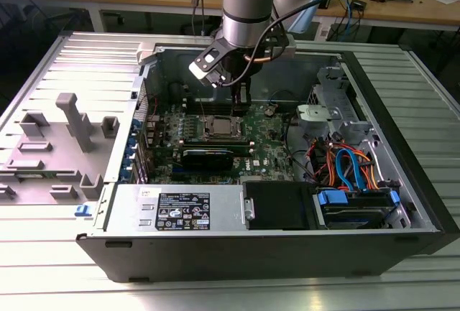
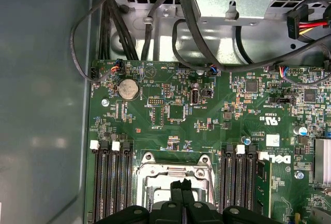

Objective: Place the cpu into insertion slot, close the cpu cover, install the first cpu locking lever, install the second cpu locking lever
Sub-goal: 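Close the cpu cover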

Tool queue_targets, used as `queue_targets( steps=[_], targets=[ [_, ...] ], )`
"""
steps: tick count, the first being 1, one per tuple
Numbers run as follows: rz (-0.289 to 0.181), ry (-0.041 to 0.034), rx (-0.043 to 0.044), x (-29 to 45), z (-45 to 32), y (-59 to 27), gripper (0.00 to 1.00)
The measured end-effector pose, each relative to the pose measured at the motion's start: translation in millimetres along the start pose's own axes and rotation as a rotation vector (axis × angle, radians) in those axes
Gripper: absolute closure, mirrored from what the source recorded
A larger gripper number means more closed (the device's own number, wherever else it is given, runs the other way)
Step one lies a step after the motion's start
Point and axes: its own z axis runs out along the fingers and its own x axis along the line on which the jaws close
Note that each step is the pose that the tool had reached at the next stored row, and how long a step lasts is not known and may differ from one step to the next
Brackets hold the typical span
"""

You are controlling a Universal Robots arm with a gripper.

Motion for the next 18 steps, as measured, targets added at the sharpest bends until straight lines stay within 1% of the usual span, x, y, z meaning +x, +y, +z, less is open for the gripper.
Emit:
queue_targets(
  steps=[4,11,18],
  targets=[
    [0.0,0.0001,0.0,0.1,0.1,-0.7,0.89],
    [0.0,0.0001,0.0,0.0,0.4,-7.1,0.89],
    [0.0,-0.0007,0.0,-2.9,2.1,-9.2,0.89]
  ],
)
